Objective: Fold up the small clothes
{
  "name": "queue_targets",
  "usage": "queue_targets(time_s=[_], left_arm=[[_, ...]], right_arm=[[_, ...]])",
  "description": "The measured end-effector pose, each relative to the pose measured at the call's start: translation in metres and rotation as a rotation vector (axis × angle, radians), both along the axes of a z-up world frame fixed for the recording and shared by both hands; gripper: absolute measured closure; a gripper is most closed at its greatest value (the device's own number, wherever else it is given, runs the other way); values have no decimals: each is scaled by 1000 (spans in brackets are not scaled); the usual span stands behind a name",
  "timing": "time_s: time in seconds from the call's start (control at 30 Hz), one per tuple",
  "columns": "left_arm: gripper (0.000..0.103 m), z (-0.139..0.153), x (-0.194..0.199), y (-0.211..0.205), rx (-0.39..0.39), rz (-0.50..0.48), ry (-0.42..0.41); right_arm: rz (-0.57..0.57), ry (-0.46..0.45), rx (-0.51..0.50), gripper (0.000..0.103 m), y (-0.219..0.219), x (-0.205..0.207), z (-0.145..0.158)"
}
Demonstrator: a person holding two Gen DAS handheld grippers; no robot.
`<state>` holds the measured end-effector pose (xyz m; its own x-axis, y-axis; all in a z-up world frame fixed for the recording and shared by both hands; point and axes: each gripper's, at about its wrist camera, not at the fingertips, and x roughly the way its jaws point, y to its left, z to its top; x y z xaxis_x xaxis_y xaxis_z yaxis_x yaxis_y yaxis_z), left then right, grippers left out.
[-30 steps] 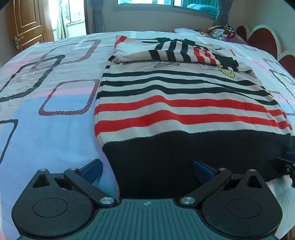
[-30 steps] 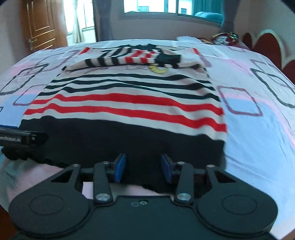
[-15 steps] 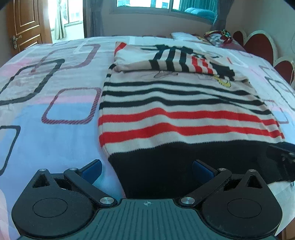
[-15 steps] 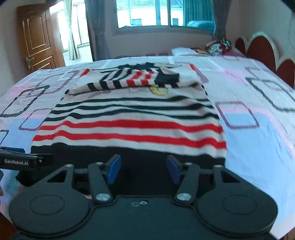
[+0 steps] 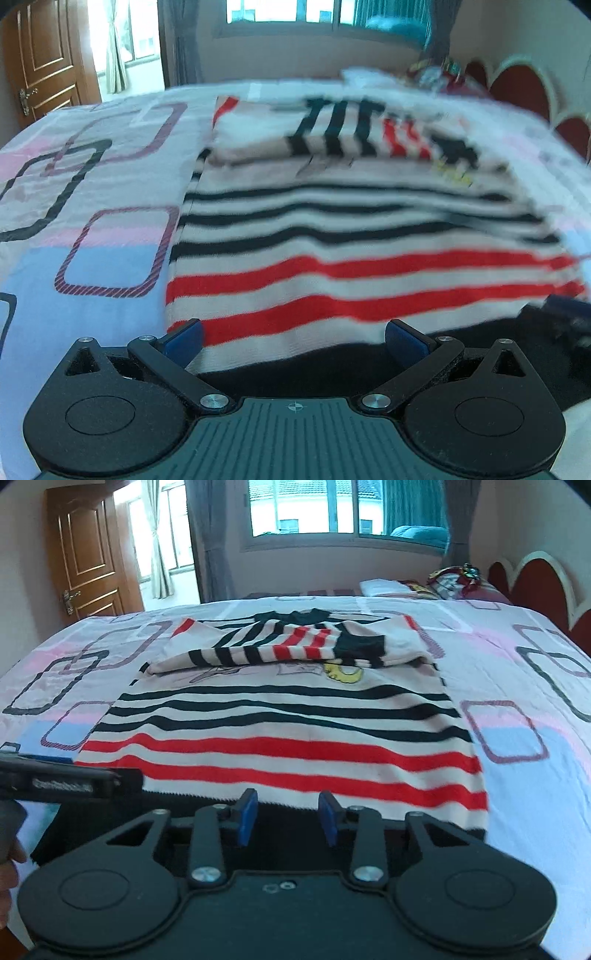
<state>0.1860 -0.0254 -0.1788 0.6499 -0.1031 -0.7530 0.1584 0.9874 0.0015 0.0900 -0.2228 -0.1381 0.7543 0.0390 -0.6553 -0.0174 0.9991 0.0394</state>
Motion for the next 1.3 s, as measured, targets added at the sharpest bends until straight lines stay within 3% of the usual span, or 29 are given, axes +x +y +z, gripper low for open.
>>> queue_targets(time_s=[0.17, 0.27, 0.4, 0.6, 0.87, 1.2, 1.3], left_arm=[[0, -6, -13, 6, 28, -53, -32], [0, -3, -22, 11, 48, -45, -20], [0, -2, -24, 31, -53, 28, 82], [0, -7, -42, 38, -63, 22, 80], [0, -3, -42, 39, -95, 46, 98], [0, -2, -46, 36, -181, 43, 96], [1, -1, -46, 36, -196, 36, 100]], right_arm=[[24, 81, -41, 67, -7, 16, -20], [17, 82, -39, 68, -25, 6, -25], [-5, 99, -53, 66, -46, -7, -22], [-33, 98, -57, 54, -55, -17, -11], [-62, 105, -46, 53, -63, -26, -12], [-180, 111, -27, 39, -94, -34, -16], [-185, 128, 37, 39, -98, -36, -21]])
